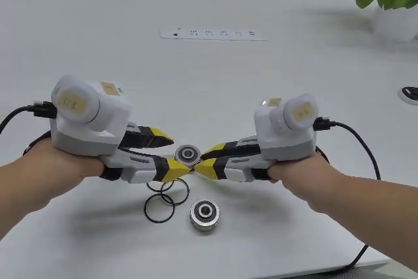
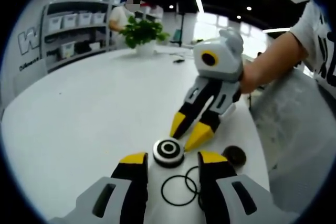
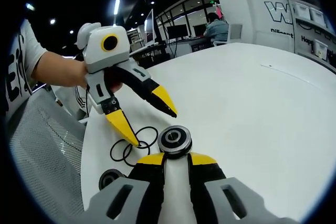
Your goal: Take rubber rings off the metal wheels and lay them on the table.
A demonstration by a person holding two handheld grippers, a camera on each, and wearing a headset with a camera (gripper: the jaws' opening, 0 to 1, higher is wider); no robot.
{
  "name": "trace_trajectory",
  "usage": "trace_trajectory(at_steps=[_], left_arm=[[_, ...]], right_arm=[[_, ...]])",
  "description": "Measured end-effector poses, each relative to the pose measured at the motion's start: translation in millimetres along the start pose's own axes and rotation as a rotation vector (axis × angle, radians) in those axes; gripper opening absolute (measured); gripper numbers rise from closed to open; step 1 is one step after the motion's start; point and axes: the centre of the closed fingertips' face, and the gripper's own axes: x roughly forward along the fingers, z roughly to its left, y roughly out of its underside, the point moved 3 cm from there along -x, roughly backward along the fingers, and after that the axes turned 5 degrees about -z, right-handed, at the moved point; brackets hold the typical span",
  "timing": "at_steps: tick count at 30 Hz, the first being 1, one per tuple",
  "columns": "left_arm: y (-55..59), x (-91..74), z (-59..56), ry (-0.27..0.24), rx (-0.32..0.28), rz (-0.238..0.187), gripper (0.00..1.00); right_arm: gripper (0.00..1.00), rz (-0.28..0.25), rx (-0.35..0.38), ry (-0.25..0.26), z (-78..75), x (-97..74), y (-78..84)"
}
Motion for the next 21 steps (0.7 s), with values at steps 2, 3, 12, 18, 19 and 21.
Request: trace_trajectory(at_steps=[2, 3, 12, 18, 19, 21], left_arm=[[-0.3, 1.0, 0.4, 0.0, -0.002, -0.001, 0.38], [-0.5, 1.5, 0.5, 0.0, -0.003, -0.002, 0.38], [0.1, 5.3, 0.4, 0.006, -0.004, 0.004, 0.33], [-1.8, 8.6, -0.3, 0.007, 0.005, 0.004, 0.3], [-1.9, 9.0, -0.4, 0.008, 0.006, 0.005, 0.29], [-1.8, 10.4, -1.2, 0.01, 0.01, 0.008, 0.29]], right_arm=[[0.14, -0.001, 0.002, -0.001, 0.0, 0.3, -0.1], [0.14, -0.002, 0.002, -0.002, 0.0, 0.3, -0.2], [0.14, -0.005, 0.003, -0.003, -0.3, 0.1, 0.2], [0.14, -0.006, 0.002, -0.003, 0.0, -0.1, 0.1], [0.14, -0.006, 0.003, -0.003, 0.0, 0.0, 0.1], [0.14, -0.007, 0.003, -0.003, -0.1, 0.0, 0.3]])
